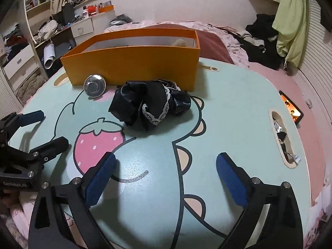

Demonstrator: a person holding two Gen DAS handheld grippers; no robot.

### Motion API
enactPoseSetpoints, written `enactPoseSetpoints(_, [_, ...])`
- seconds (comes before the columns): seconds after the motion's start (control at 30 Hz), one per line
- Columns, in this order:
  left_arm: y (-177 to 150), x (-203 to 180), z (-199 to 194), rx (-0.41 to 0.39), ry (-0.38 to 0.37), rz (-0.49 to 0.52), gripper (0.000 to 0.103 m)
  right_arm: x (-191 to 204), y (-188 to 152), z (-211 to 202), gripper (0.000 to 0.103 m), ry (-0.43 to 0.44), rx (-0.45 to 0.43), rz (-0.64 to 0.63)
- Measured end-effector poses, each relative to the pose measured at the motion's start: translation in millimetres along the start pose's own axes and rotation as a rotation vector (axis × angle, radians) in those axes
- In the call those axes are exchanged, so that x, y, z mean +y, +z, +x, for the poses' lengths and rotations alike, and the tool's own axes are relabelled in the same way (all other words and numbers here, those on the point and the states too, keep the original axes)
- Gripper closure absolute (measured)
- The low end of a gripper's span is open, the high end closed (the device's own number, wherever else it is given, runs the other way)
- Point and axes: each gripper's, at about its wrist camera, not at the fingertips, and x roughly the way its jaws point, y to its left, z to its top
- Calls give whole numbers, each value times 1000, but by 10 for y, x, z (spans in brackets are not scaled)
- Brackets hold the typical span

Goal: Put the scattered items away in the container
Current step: 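Carry the black fabric out and release it on the table with the right gripper, then reach into the orange box and grasp the blue tin with the left gripper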

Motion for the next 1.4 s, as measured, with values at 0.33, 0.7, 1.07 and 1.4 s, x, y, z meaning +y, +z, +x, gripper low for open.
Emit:
enactPoseSetpoints(0.33, [-2, 2, -4, 0, 2, 0, 0, 12, -7, -33, 4, -2, -4, -4])
enactPoseSetpoints(0.7, [-5, 9, -6, 0, 3, -2, 0, 52, -19, -76, 4, -1, -5, -5])
enactPoseSetpoints(1.07, [500, 57, -400, -125, -68, -6, 15, 13, -13, -67, 4, 16, -8, -7])
enactPoseSetpoints(1.4, [1818, -416, 479, 185, -288, 39, 57, 16, -17, -74, 4, 21, -9, -11])
